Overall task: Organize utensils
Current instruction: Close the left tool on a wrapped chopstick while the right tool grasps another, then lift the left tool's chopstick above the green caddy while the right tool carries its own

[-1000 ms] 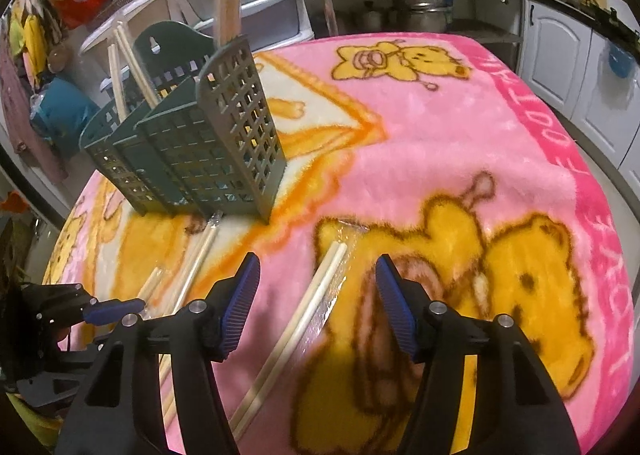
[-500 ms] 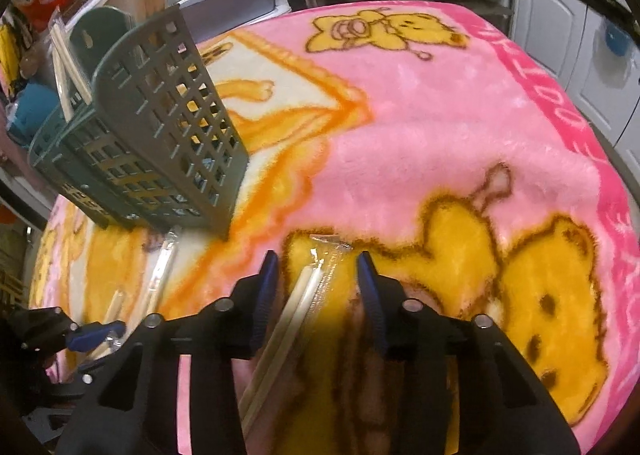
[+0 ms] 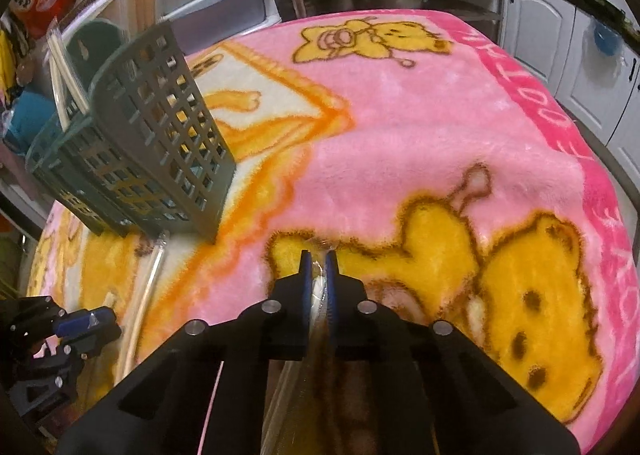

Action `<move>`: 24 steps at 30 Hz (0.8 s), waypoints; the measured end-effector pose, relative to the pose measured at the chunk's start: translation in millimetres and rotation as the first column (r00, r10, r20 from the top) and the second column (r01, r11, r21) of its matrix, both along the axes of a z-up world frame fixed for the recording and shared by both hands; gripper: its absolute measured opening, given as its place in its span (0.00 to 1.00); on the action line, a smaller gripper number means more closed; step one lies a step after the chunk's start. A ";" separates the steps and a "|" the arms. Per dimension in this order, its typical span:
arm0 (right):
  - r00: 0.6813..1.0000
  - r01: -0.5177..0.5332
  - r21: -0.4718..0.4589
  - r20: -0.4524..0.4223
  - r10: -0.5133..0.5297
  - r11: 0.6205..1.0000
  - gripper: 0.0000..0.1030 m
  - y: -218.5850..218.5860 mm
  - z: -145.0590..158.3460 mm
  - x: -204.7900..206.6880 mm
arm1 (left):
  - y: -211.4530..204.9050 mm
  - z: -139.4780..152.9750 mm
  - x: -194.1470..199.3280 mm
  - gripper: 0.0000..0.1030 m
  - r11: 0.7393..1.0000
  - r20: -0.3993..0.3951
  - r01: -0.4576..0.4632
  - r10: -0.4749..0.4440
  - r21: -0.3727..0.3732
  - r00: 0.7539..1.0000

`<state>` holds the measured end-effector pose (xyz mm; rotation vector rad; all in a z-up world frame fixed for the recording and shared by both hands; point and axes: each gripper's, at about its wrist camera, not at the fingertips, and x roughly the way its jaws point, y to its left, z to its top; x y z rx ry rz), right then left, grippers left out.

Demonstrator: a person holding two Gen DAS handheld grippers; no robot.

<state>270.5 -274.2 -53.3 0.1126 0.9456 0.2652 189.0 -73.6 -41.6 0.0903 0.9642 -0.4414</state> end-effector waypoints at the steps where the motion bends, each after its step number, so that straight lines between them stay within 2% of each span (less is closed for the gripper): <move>1: 1.000 0.000 0.005 0.008 0.000 1.000 0.06 -0.5 3.1 -2.0 | 2.7 4.2 -0.8 0.06 1.000 0.011 -0.006 0.006 -0.006 1.000; 13: 0.984 -0.071 0.066 0.165 0.059 0.995 0.06 8.0 63.1 -37.5 | 33.2 43.9 -9.8 0.04 0.994 0.095 -0.073 0.081 -0.083 0.992; 17: 0.970 -0.120 0.063 0.221 0.103 0.991 0.06 20.2 86.3 -51.2 | 41.7 52.3 -12.5 0.04 0.991 0.114 -0.092 0.103 -0.099 0.988; 24: 0.939 -0.176 0.071 0.312 0.145 0.982 0.05 34.1 119.7 -71.7 | 60.4 72.5 -13.0 0.04 0.975 0.146 -0.139 0.165 -0.172 0.975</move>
